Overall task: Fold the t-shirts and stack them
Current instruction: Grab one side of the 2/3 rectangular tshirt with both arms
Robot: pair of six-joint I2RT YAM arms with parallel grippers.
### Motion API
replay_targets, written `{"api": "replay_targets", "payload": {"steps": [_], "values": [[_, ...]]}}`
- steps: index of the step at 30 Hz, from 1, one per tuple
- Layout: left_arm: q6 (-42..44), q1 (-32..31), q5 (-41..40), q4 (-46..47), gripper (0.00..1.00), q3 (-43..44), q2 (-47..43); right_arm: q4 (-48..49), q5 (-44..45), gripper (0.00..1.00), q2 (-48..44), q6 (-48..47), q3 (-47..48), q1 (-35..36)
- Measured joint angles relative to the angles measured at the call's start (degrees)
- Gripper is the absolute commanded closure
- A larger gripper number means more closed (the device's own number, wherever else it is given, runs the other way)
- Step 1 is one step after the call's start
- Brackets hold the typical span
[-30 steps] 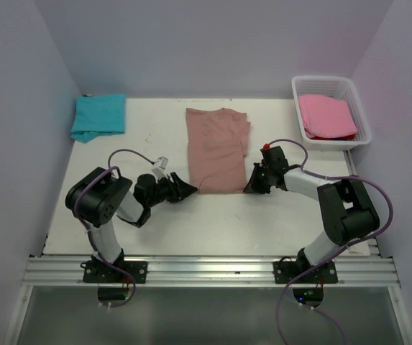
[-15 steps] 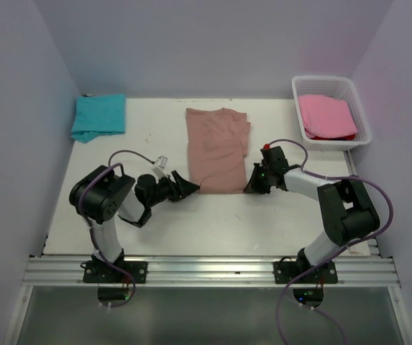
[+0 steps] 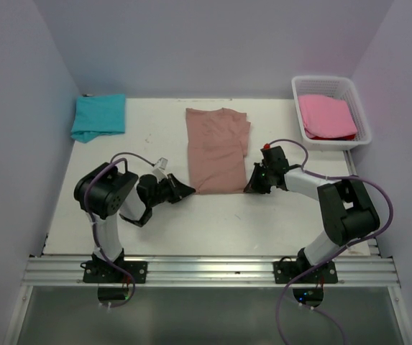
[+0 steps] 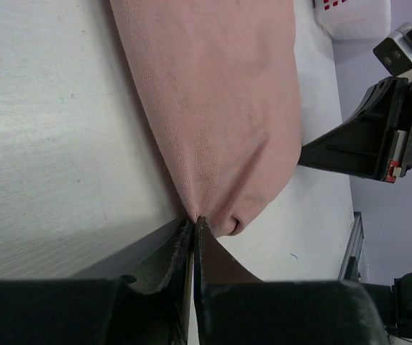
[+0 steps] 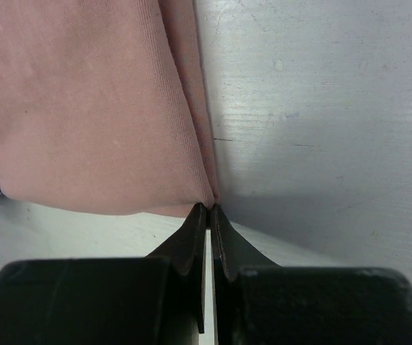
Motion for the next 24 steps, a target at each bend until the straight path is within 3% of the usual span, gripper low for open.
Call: {"api": "replay_targets", "payload": {"steps": [1,12,24], "values": [[-0.11,0.0,0.11,-0.04,1.0,-0.09,0.02,0.0,0.0,1.0,0.0,-0.02,0.0,0.0],[-0.09,0.0,0.28,-4.68,1.0,-0.11,-3.1,-0.07,0.0,1.0,-0.07,-0.26,0.0,-0.07],[8.96,-0.13,-1.81,-32.65,1.0,1.22,-19.32,-4.55,1.33,1.0,-3.98,-2.14,0.0,-0.11]]}}
